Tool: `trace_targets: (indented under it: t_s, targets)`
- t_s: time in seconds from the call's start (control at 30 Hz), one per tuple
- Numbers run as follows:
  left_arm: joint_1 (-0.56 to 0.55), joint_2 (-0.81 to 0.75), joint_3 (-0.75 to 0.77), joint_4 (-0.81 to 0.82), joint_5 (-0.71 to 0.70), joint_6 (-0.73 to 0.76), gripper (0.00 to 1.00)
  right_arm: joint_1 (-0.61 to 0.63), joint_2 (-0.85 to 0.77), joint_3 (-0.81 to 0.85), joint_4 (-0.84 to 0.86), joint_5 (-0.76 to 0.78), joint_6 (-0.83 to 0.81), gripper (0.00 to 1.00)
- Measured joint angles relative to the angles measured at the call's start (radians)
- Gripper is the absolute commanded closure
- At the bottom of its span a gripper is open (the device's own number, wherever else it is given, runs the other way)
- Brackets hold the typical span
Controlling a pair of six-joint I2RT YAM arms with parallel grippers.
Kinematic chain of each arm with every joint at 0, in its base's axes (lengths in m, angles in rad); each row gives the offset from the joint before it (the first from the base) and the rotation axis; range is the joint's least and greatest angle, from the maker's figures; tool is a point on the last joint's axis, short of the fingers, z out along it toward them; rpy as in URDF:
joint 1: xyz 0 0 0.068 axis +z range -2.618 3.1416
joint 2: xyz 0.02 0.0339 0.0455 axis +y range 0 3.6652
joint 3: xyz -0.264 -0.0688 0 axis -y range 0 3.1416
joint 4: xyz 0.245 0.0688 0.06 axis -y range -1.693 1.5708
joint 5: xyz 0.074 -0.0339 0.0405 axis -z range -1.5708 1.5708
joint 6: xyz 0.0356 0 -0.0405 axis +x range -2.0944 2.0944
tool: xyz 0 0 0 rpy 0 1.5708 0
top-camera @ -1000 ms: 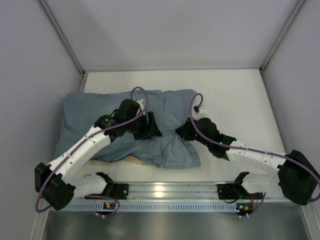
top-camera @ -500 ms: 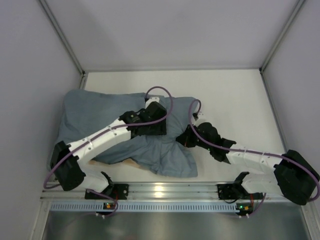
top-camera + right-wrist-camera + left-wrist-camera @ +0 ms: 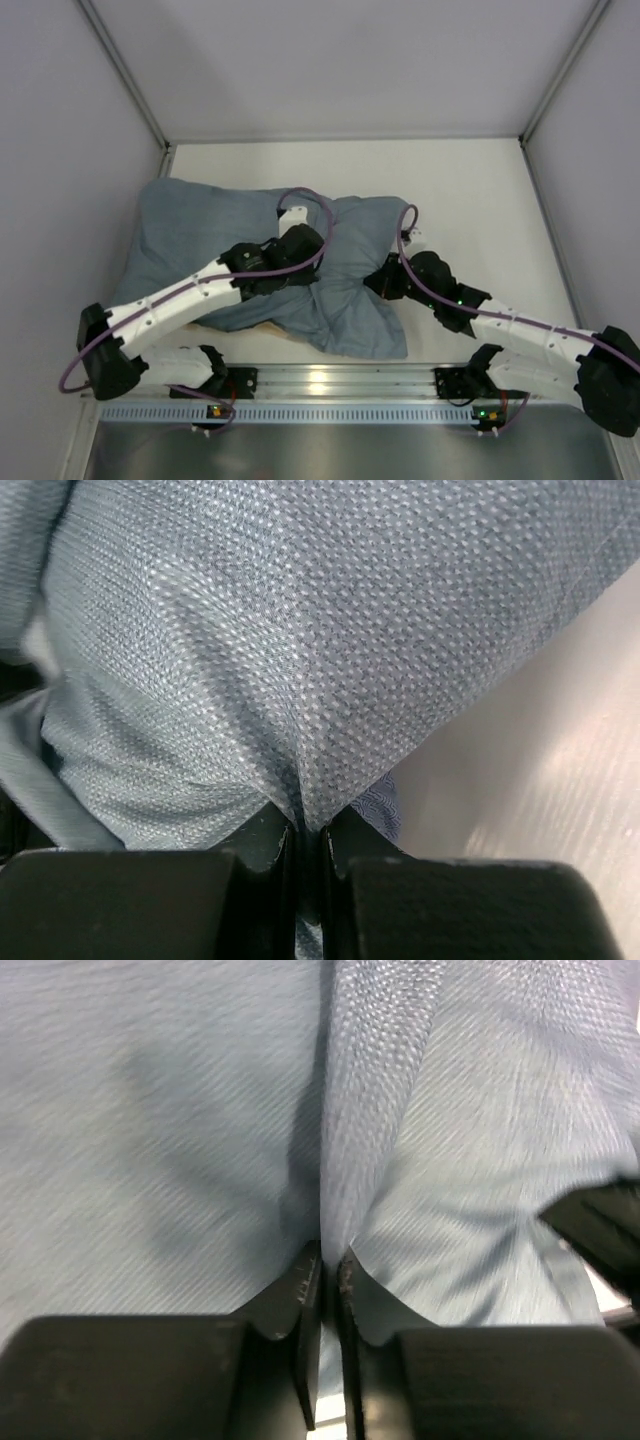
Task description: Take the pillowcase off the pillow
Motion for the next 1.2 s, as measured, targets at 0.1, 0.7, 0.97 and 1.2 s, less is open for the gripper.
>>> trace_targets:
  t_s: [0.1,0.7,0.97,1.2]
  targets:
    - [0.000,-0.107,-0.024,-0.040,-0.016,-0.015,0.90,-0.033,0.002,0.000,-0.003,0.005,-0.014,1.00]
    - [0.058,-0.268,-0.126,-0.257,-0.079,-0.078,0.42,-0.346,0.036,0.029,-0.068,-0.086,-0.096,0.98]
    - [-0.123,-0.009,0.111,-0.067,0.072,0.045,0.01,-0.293,0.060,0.029,-0.054,-0.211,-0.098,0.98]
    - [-0.151,0.113,0.213,-0.023,0.013,0.074,0.01,-0.263,0.038,0.029,-0.063,-0.225,-0.095,0.98]
